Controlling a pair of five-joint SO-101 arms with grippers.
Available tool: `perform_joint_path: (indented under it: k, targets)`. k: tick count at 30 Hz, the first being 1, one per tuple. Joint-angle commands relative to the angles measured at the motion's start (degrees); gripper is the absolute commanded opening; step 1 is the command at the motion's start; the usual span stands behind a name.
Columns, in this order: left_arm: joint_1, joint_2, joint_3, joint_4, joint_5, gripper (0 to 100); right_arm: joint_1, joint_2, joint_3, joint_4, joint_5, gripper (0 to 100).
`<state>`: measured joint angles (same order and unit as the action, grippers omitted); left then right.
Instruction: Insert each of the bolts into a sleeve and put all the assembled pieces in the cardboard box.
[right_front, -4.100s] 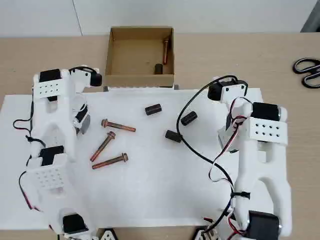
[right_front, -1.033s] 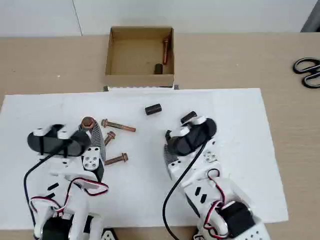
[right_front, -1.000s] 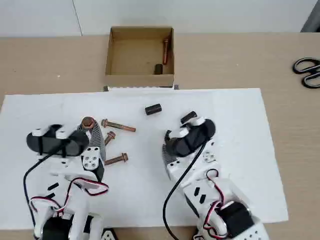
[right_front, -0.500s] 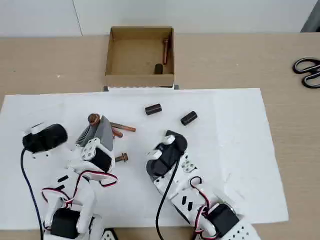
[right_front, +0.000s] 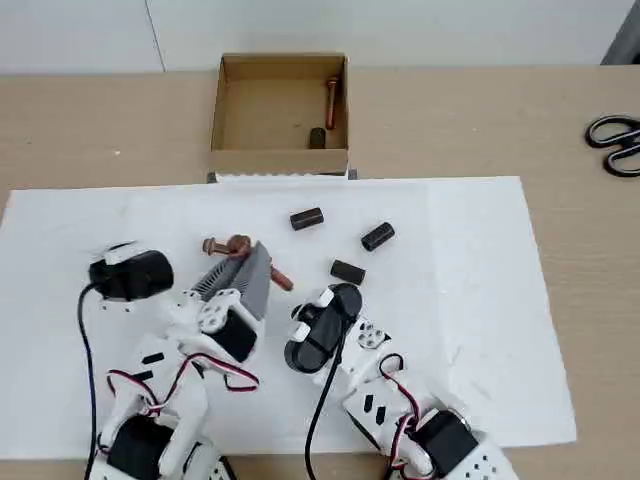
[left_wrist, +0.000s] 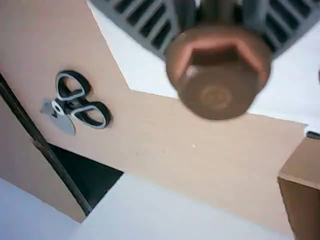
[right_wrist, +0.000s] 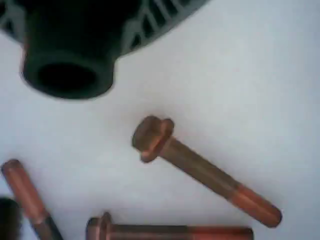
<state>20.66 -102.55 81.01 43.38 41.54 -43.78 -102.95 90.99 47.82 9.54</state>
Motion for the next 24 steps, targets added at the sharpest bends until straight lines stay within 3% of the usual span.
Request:
perform_joint_path:
  k: [1, 7, 20, 24]
  targets:
    - [1.67, -0.62, -0.31, 0.26, 0.09, 1, -0.22, -1.01, -0.62, -3.74, 0.7, 0.4]
    - [1.85, -0.62, -0.31, 5.36, 0.09, 1, -0.22, -0.84, -0.26, -6.29, 0.7, 0.4]
    - [2.29, -0.62, -0.31, 5.8, 0.09, 1, -0.22, -0.84, -0.35, -6.29, 0.7, 0.4]
    - [6.59, -0.62, -0.4, 6.86, 0.09, 1, -0.22, -0.84, -0.35, -6.29, 0.7, 0.4]
